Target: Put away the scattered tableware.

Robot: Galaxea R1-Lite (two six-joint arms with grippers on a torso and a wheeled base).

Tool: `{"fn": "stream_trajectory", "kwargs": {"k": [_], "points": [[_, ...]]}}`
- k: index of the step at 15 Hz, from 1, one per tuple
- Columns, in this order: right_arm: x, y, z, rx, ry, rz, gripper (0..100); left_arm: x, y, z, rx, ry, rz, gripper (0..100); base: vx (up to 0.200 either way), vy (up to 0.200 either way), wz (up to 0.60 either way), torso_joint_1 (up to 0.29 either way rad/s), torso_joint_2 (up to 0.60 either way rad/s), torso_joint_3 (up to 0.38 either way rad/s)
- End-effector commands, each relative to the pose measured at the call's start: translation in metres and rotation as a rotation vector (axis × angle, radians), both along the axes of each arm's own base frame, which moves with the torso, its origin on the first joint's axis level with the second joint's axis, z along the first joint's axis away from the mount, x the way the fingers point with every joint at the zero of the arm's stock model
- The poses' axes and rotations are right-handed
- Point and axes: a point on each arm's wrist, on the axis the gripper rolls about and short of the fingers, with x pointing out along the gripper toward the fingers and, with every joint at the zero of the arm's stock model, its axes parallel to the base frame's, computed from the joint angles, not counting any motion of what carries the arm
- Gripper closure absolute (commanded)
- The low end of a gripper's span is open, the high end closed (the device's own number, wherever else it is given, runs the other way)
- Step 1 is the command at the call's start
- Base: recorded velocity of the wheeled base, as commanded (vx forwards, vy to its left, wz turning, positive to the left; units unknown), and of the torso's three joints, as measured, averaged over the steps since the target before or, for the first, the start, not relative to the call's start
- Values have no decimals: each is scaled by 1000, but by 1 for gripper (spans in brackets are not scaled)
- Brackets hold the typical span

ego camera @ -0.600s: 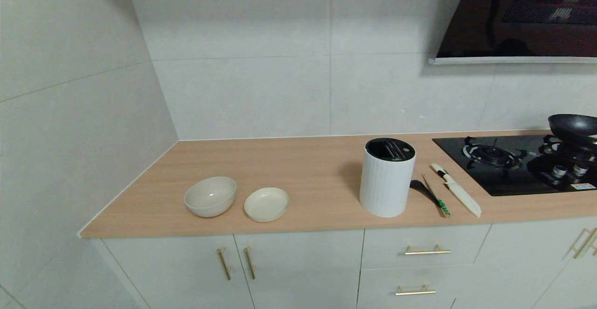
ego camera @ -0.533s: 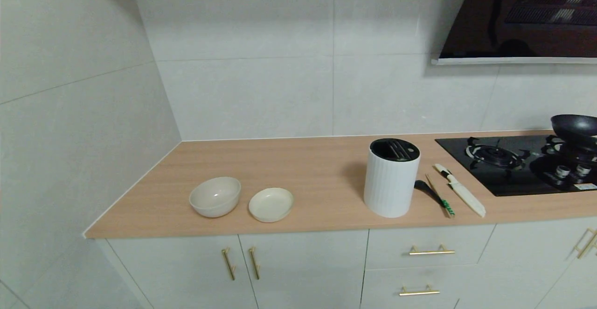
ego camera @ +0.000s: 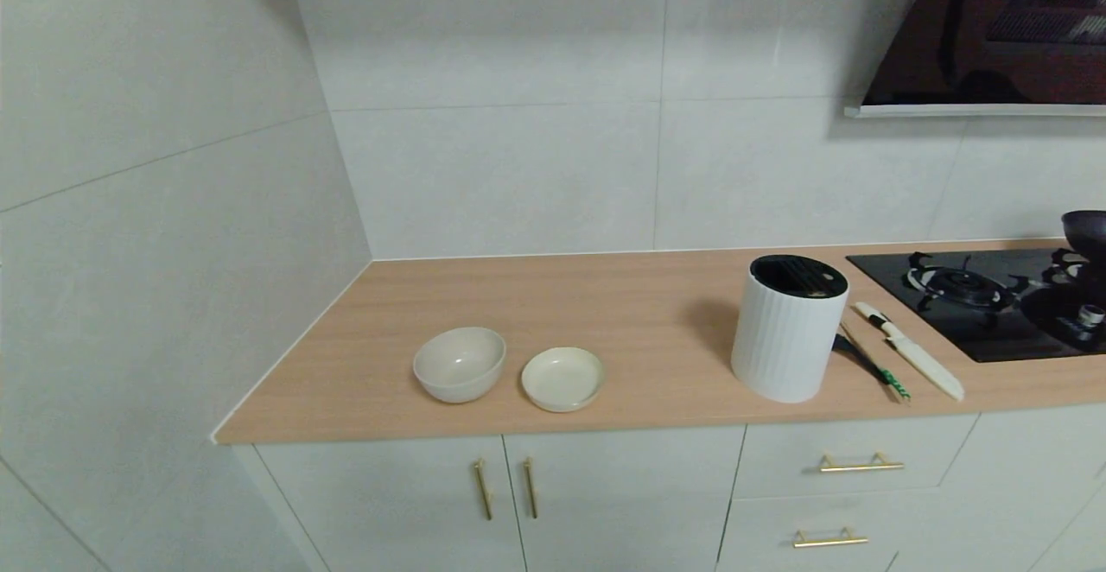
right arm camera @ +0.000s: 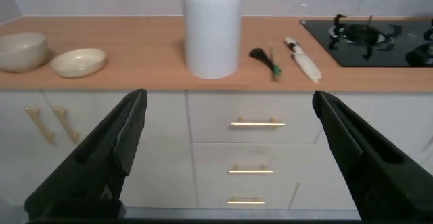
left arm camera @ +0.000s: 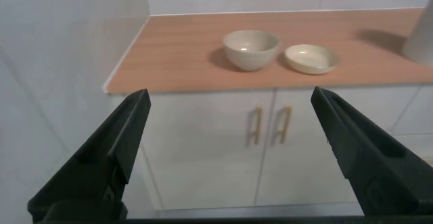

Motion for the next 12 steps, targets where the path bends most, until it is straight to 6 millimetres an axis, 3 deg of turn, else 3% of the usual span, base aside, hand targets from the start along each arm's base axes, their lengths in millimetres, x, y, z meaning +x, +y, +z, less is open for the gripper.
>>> {"fn": "stream_trajectory", "kwargs": {"k": [1,8,12], "points": [[0,0,0,-1,1,1,0,0,0,0,0,0,0,0,0,200,0,2,2,2],[0,0,0,-1,1,1,0,0,0,0,1,1,0,0,0,200,0,2,3,0],[0,0,0,-1,1,1,0,0,0,0,4,0,0,0,0,0,0,0,0,0]]}}
